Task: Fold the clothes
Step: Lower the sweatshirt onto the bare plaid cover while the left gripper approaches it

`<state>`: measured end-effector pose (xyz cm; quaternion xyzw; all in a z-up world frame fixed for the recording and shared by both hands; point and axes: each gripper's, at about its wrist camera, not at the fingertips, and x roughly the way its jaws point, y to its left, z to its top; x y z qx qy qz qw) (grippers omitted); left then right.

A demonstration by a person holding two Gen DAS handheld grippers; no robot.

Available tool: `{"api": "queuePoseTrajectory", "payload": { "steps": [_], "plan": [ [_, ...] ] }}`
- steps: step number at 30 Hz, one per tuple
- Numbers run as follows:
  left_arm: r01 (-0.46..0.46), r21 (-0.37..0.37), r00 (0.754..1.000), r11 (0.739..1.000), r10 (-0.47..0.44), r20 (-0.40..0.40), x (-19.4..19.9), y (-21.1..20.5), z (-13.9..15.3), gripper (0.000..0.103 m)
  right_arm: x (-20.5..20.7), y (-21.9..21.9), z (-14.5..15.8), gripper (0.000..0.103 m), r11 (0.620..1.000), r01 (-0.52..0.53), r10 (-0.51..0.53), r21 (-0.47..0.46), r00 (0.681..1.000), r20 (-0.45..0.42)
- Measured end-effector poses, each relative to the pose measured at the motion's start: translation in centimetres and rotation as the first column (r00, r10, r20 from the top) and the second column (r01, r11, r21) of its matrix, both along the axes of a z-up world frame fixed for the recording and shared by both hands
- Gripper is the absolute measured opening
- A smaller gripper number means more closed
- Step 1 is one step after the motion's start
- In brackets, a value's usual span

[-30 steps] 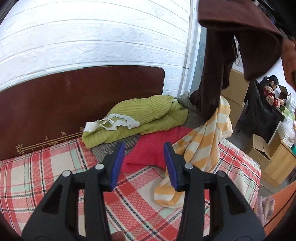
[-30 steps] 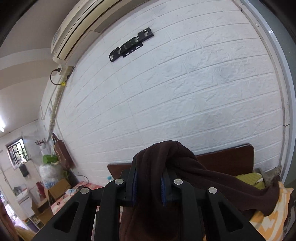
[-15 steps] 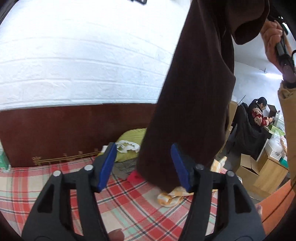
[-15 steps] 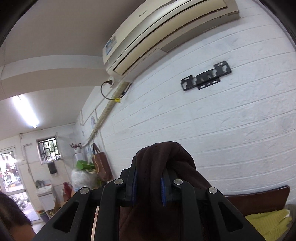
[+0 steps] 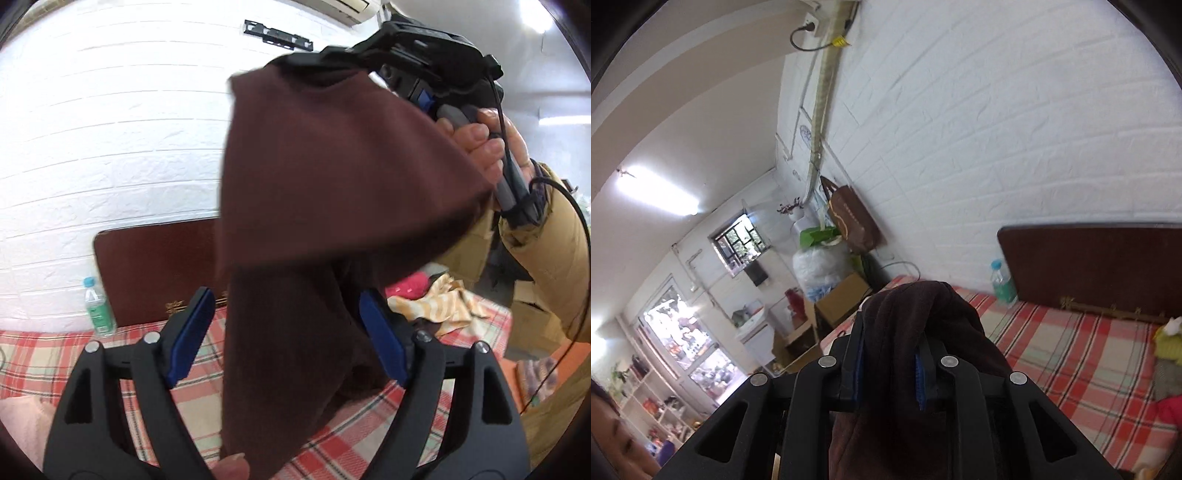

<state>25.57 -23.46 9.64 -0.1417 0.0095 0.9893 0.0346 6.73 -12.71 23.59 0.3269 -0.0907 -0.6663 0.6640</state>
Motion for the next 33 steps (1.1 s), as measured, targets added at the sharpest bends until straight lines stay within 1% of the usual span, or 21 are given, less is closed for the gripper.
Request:
{"api": "queuePoseTrajectory", "payload": {
  "steps": [2, 6, 10, 12, 13, 14, 15, 16, 17, 18, 19, 21, 22, 23, 25, 28, 29, 30, 31, 32, 33],
  "plan": [
    [-0.023, 0.002, 1.000, 1.000, 0.023, 0.004, -0.3, -0.8, -0.1, 0.082, 0.0, -1.4, -2.1, 0.021, 0.999, -0.029, 0.027, 0.039, 0.999, 0.039],
    [-0.036, 0.027, 0.999, 0.999, 0.036, -0.003, -1.0, -2.7, 0.0, 0.082, -0.7, -3.3, -5.2, 0.025, 0.990, -0.049, 0.043, 0.129, 0.998, 0.046],
    [-0.083, 0.159, 0.988, 0.984, 0.061, 0.139, -6.5, -6.7, -0.9, 0.082, -3.8, -4.7, -8.6, 0.027, 0.977, -0.026, 0.012, 0.213, 0.998, 0.069],
    [-0.116, 0.222, 0.974, 0.968, 0.068, 0.214, -9.3, -8.8, -1.4, 0.082, -7.0, -5.9, -10.9, 0.034, 0.967, 0.003, -0.034, 0.256, 0.993, 0.116],
    [-0.134, 0.253, 0.965, 0.958, 0.069, 0.251, -10.7, -9.8, -1.7, 0.082, -9.0, -6.6, -12.4, 0.041, 0.957, 0.038, -0.080, 0.286, 0.987, 0.136],
    [-0.212, 0.241, 0.937, 0.947, 0.126, 0.326, -12.7, -10.9, -3.0, 0.082, -11.1, -7.0, -14.1, 0.052, 0.937, 0.093, -0.143, 0.337, 0.982, 0.127],
    [-0.301, 0.212, 0.892, 0.930, 0.196, 0.407, -14.9, -12.1, -4.5, 0.082, -13.0, -7.3, -15.8, 0.059, 0.898, 0.171, -0.224, 0.406, 0.971, 0.086],
    [-0.347, 0.184, 0.859, 0.920, 0.232, 0.457, -16.2, -12.9, -5.8, 0.081, -14.5, -7.3, -17.5, 0.069, 0.853, 0.239, -0.289, 0.464, 0.956, 0.040],
    [-0.370, 0.186, 0.836, 0.910, 0.240, 0.493, -16.7, -13.7, -7.3, 0.081, -15.6, -7.1, -19.2, 0.071, 0.819, 0.272, -0.320, 0.505, 0.947, 0.010],
    [-0.391, 0.193, 0.815, 0.900, 0.241, 0.528, -17.2, -14.5, -8.8, 0.081, -16.4, -6.8, -20.9, 0.071, 0.791, 0.288, -0.336, 0.539, 0.942, -0.010],
    [-0.412, 0.200, 0.792, 0.889, 0.240, 0.561, -17.6, -15.3, -10.4, 0.081, -16.6, -6.3, -22.5, 0.071, 0.780, 0.273, -0.322, 0.563, 0.947, -0.014],
    [-0.421, 0.288, 0.773, 0.860, 0.174, 0.610, -16.3, -16.1, -12.8, 0.081, -16.2, -5.2, -25.4, 0.071, 0.761, 0.235, -0.265, 0.604, 0.963, -0.041],
    [-0.422, 0.297, 0.767, 0.857, 0.162, 0.621, -15.4, -15.8, -13.6, 0.081, -15.7, -4.6, -26.5, 0.073, 0.757, 0.213, -0.224, 0.618, 0.973, -0.061],
    [-0.423, 0.297, 0.761, 0.856, 0.157, 0.630, -14.4, -15.5, -14.2, 0.081, -15.2, -4.1, -27.6, 0.074, 0.751, 0.191, -0.183, 0.632, 0.980, -0.078],
    [-0.391, 0.288, 0.760, 0.874, 0.131, 0.637, -12.6, -14.5, -15.2, 0.081, -14.2, -3.1, -29.3, 0.075, 0.739, 0.154, -0.124, 0.656, 0.988, -0.093],
    [-0.290, 0.291, 0.790, 0.912, 0.056, 0.611, -11.0, -11.8, -14.5, 0.081, -13.8, -2.0, -30.4, 0.075, 0.781, 0.083, -0.079, 0.619, 0.996, -0.034],
    [-0.255, 0.282, 0.804, 0.925, 0.041, 0.593, -10.6, -11.0, -14.1, 0.081, -13.6, -1.6, -30.7, 0.074, 0.793, 0.059, -0.063, 0.606, 0.998, -0.015],
    [-0.208, 0.289, 0.824, 0.934, 0.009, 0.566, -10.2, -9.6, -13.2, 0.081, -13.5, -1.3, -31.1, 0.069, 0.805, 0.035, -0.046, 0.592, 0.999, 0.004],
    [-0.168, 0.303, 0.836, 0.938, -0.027, 0.548, -10.0, -8.7, -12.6, 0.081, -13.3, -0.9, -31.5, 0.045, 0.816, 0.011, -0.030, 0.577, 0.999, 0.023],
    [-0.119, 0.320, 0.848, 0.940, -0.072, 0.525, -10.1, -7.5, -11.9, 0.081, -13.2, -0.6, -31.8, 0.017, 0.827, -0.013, -0.013, 0.562, 0.999, 0.041],
    [-0.065, 0.337, 0.857, 0.939, -0.120, 0.501, -10.2, -6.1, -11.2, 0.081, -13.1, -0.3, -31.9, 0.012, 0.838, -0.027, -0.003, 0.545, 0.999, 0.054]
  ]
}}
